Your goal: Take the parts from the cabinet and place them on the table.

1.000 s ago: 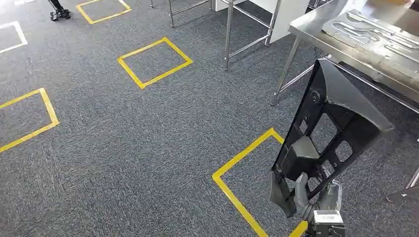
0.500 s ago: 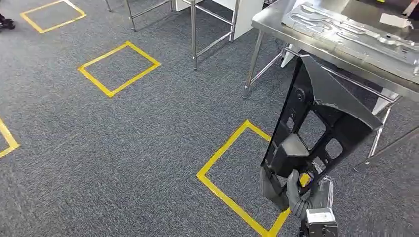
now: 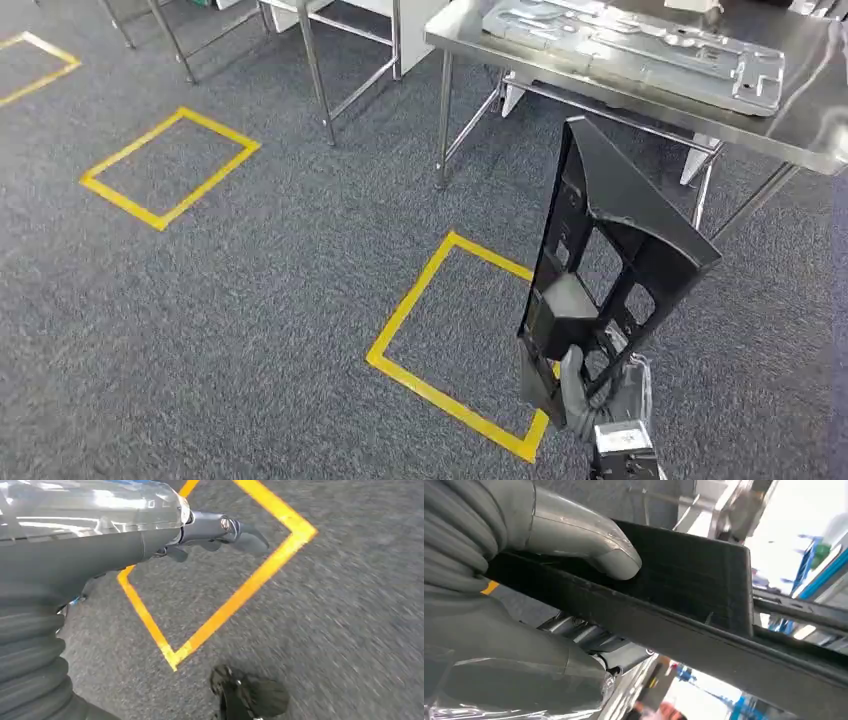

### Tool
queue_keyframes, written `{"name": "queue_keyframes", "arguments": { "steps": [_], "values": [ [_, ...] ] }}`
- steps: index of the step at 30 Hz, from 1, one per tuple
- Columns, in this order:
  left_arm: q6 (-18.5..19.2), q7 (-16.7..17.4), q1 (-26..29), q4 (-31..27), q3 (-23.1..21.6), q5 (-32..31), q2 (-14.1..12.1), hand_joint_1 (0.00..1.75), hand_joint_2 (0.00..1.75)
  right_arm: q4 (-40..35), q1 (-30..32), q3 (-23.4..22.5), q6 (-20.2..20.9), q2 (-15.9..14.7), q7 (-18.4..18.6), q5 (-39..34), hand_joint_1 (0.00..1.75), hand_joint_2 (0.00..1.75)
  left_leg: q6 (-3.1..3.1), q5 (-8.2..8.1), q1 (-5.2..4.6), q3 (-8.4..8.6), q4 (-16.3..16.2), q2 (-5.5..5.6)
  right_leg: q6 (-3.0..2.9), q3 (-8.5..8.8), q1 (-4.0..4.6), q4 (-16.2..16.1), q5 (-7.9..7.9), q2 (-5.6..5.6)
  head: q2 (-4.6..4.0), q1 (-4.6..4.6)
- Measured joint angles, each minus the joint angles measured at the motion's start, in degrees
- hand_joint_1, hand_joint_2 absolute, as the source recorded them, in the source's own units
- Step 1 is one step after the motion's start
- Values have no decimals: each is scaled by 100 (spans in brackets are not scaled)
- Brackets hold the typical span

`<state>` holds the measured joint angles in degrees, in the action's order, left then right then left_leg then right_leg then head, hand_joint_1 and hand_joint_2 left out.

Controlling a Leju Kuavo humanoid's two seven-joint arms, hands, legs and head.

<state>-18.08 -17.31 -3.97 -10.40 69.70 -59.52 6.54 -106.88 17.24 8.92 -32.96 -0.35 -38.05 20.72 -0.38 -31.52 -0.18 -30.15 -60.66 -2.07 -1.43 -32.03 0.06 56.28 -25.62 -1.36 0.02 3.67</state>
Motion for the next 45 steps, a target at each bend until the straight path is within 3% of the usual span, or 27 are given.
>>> {"name": "queue_keyframes", "arguments": {
  "steps": [2,4,5,7,8,9,13,14,16,18,19,21,22,23,24,28,29,30,31,34,36,38,39,40,42,44,45],
  "values": [
    [4,-16,20,0,24,20,4,0,175,4,-28,52,17,2,61,35,175,175,-29,-461,38,-431,-914,163,-21,-21,-6,5,0,145,0,-2],
    [4,-15,39,0,72,22,4,0,175,9,-24,57,57,2,126,61,175,175,-58,-564,57,-717,-1458,165,-19,-32,-11,32,0,331,0,-2],
    [4,-15,41,0,83,22,4,0,175,15,-24,59,68,2,138,66,175,175,-68,-412,68,-670,-1326,167,-13,-30,-21,51,-4,407,0,-2],
    [4,-15,34,-11,94,22,2,0,175,15,-26,63,90,2,157,68,175,175,-85,186,106,-233,-343,252,37,-28,-46,118,-37,591,0,-2],
    [4,-15,39,-11,98,22,2,0,175,15,-28,63,94,2,159,68,175,175,-89,354,145,-36,125,484,70,-44,-51,164,-59,654,0,-2],
    [9,-15,36,-11,101,22,2,0,175,15,-38,63,98,0,162,68,175,175,-80,234,141,3,228,766,114,-96,-29,220,-72,709,0,-2],
    [11,-20,25,-11,101,20,9,0,175,15,-36,72,131,0,170,85,175,175,85,304,104,-13,243,497,268,-196,-80,199,10,960,0,-2],
    [11,-20,19,-11,103,17,42,0,175,17,-29,72,151,-2,179,85,175,175,142,343,156,1,290,385,279,-213,-89,262,-29,830,0,-2],
    [-7,-26,16,-26,103,17,33,0,175,22,-81,72,181,-2,190,103,175,175,168,349,136,0,310,255,338,-509,-48,842,-403,294,0,-9],
    [-9,-26,32,-26,103,15,33,0,175,44,-125,74,210,0,219,103,175,175,171,342,116,-2,306,90,372,-921,-77,1683,-753,175,0,-7],
    [-9,-26,40,-26,103,13,35,0,175,59,-122,76,225,-2,238,105,175,175,178,329,111,-3,303,8,383,-1044,-83,1925,-789,158,0,-7],
    [15,-24,37,-26,103,-13,35,0,175,79,-128,72,249,-2,310,103,175,175,166,301,111,26,301,-145,365,-844,-83,1526,-431,129,0,-7],
    [61,-26,33,-26,103,-64,35,0,175,76,-129,52,271,-2,354,103,175,175,155,283,110,55,301,-214,332,-542,-76,982,-150,74,0,-7],
    [92,-39,27,-26,94,-112,48,0,175,72,-127,19,297,-2,380,105,175,175,138,264,107,86,302,-270,282,-245,-48,457,60,-104,0,-7],
    [113,-63,28,-26,83,-140,57,0,175,55,-129,-28,330,0,408,107,175,175,110,246,87,113,310,-317,238,-119,31,201,-61,-412,0,-7],
    [195,-103,1,-26,70,-199,79,0,175,-46,-54,-144,380,22,437,157,175,175,-4,201,69,187,357,-579,131,-175,73,177,-38,-107,0,-7],
    [249,-131,-1,-31,68,-201,79,0,175,-74,-14,-177,394,39,494,170,175,175,-52,144,74,191,316,-518,81,-97,-35,88,-5,-42,0,-7],
    [306,-159,-6,-35,68,-201,79,0,175,-94,-6,-208,420,83,572,173,175,175,-78,104,85,147,185,-203,48,-77,-18,56,-35,-13,0,-4],
    [349,-168,-5,-37,66,-203,79,0,175,-94,-32,-234,446,142,703,160,175,175,-64,-87,89,-86,-260,68,-54,-71,-23,64,-82,51,0,-4],
    [389,-170,41,-37,66,-203,79,0,175,-88,-18,-321,481,232,885,172,175,175,-78,-463,91,-851,-1526,165,-88,11,9,78,-163,209,0,-4],
    [393,-170,74,-37,66,-203,76,0,175,-74,-18,-385,479,265,929,199,175,175,-57,-90,88,-904,-1327,167,-58,135,22,89,-238,289,0,-2],
    [393,-170,71,-39,66,-206,72,0,175,-76,-21,-418,466,293,940,208,175,175,-11,600,87,-529,-304,171,-9,318,25,96,-351,327,0,-4],
    [393,-173,85,-39,66,-206,68,0,175,-74,-22,-426,466,304,940,210,175,175,33,668,75,-378,-3,205,16,360,13,93,-413,330,0,-4],
    [400,-173,67,-39,66,-208,68,0,175,-72,-39,-453,457,310,940,227,175,175,43,532,35,-323,187,216,67,357,50,126,-462,353,0,0],
    [409,-173,56,-42,57,-241,68,0,175,-83,-51,-500,431,315,970,279,175,175,128,467,18,-276,213,218,138,411,20,52,-477,360,0,-4],
    [442,-164,68,-42,35,-297,81,0,175,-114,-143,-608,448,284,1165,299,175,175,191,438,65,-120,339,215,231,394,30,284,-370,352,0,-2],
    [476,-160,72,-42,24,-328,68,0,175,-114,-231,-690,524,241,1343,245,175,175,221,415,70,-35,373,208,289,216,14,569,-267,271,-2,-9]
  ]
}}
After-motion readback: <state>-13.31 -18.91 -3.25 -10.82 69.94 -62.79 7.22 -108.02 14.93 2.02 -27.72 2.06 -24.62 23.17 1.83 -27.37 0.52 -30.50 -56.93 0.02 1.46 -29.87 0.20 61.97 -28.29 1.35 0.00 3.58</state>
